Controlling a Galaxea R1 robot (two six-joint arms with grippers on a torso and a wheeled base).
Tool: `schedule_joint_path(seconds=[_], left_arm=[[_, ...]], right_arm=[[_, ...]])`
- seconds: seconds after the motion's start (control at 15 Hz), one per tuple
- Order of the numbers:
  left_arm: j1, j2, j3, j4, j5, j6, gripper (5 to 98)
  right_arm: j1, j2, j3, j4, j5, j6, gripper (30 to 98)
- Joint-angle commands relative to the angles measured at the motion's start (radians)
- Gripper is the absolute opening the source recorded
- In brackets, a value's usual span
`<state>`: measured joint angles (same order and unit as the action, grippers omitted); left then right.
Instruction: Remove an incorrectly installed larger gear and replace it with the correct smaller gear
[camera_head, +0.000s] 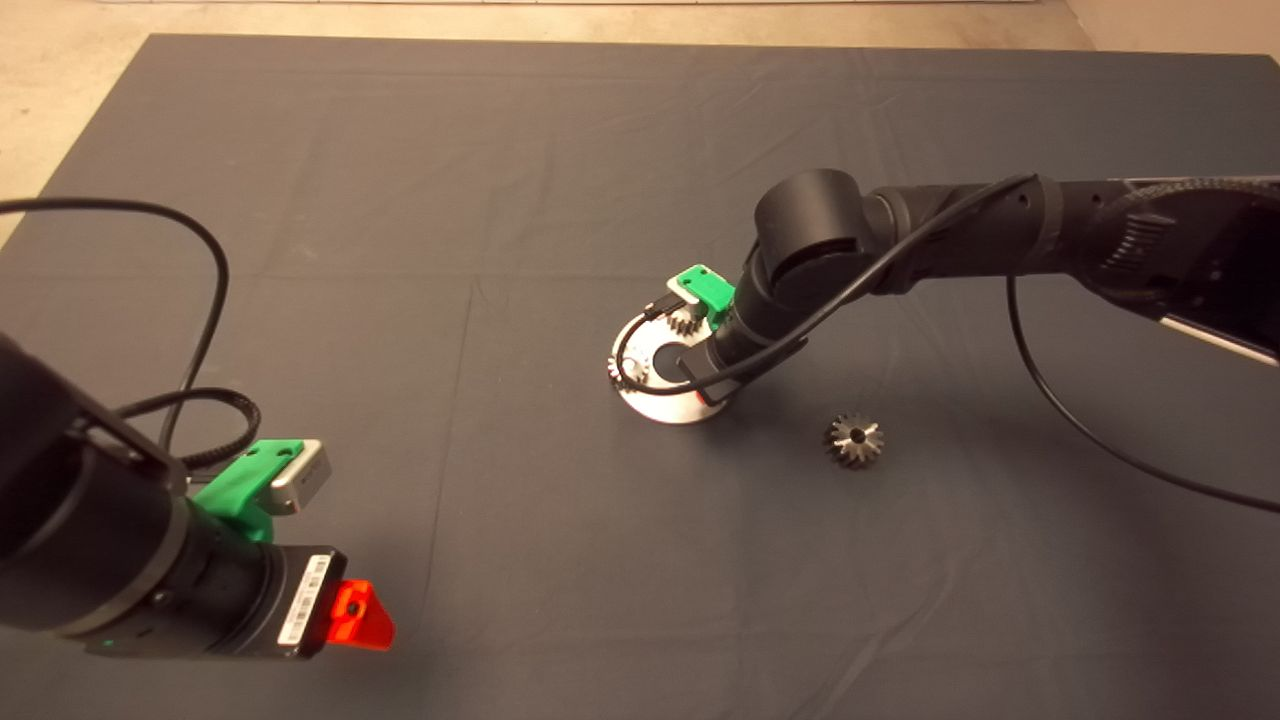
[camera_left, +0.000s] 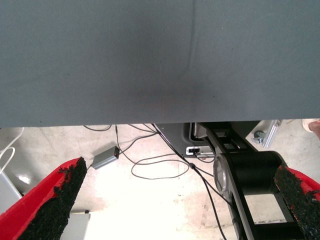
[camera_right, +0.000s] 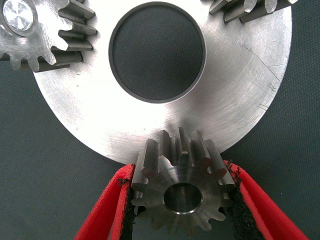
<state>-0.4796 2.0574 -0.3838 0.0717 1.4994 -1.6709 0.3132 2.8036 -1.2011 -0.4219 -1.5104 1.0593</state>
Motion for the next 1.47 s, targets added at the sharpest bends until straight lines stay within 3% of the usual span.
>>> schedule_joint_path(seconds=[0.0, 0.6, 0.8, 0.87, 0.93, 1.07, 1.27, 1.33, 1.4], left_arm=[[-0.004, -0.004, 0.014, -0.018, 0.001, -0.006, 97.7], [-0.004, -0.004, 0.014, -0.018, 0.001, -0.007, 97.7], [-0.002, -0.006, 0.014, -0.018, 0.001, -0.007, 97.7], [-0.002, -0.006, 0.014, -0.018, 0.001, -0.007, 97.7], [-0.002, -0.004, 0.014, -0.018, 0.001, -0.007, 97.7], [-0.002, -0.005, 0.014, -0.018, 0.001, -0.006, 97.7], [-0.002, -0.004, 0.013, -0.016, 0.001, 0.003, 97.7], [-0.002, 0.005, 0.013, -0.016, -0.001, 0.020, 97.7], [-0.003, 0.005, 0.013, -0.016, -0.007, 0.039, 97.7]], right_arm=[[0.027, -0.001, 0.006, -0.001, 0.007, 0.001, 41.3], [0.027, -0.005, 0.006, -0.001, -0.002, 0.003, 44.0], [0.031, -0.005, 0.014, 0.000, -0.012, 0.006, 47.8], [0.057, -0.006, 0.039, 0.008, -0.020, 0.008, 48.1], [0.117, -0.009, 0.099, 0.029, -0.060, 0.020, 51.8], [0.209, -0.047, 0.174, 0.101, -0.139, 0.095, 52.3], [0.372, -0.181, 0.307, 0.277, -0.146, 0.163, 57.5], [0.377, -0.260, 0.420, 0.292, -0.142, 0.179, 57.5], [0.377, -0.329, 0.534, 0.293, -0.134, 0.250, 60.1]])
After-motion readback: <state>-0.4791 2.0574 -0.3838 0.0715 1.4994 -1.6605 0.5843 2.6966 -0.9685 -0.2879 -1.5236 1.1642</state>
